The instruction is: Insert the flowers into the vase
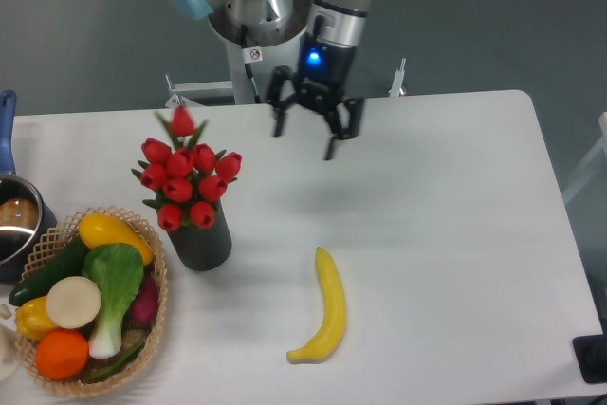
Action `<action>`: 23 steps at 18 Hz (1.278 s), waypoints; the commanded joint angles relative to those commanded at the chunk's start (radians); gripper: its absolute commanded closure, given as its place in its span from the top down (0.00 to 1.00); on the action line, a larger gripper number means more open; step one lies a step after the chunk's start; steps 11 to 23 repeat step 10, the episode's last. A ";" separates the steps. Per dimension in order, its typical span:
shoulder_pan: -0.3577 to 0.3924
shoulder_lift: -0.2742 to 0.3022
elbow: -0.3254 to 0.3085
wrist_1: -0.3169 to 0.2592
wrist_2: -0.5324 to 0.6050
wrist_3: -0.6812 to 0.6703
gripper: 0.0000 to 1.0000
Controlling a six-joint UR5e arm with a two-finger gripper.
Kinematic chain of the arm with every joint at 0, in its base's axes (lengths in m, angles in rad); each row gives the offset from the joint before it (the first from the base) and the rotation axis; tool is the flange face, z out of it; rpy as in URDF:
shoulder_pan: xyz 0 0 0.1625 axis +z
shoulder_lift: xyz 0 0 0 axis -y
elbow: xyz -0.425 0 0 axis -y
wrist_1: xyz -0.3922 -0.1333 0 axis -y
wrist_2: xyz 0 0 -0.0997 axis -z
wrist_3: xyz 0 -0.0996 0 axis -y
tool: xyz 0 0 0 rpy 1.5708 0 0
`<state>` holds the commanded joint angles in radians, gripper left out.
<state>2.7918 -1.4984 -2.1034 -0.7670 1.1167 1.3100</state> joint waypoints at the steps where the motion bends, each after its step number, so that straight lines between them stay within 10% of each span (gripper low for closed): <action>1: 0.000 -0.050 0.035 0.000 0.021 -0.005 1.00; 5: -0.005 -0.250 0.187 0.000 0.283 -0.005 1.00; 10: -0.002 -0.353 0.241 0.005 0.342 0.000 1.00; 23: -0.002 -0.353 0.241 0.005 0.342 0.000 1.00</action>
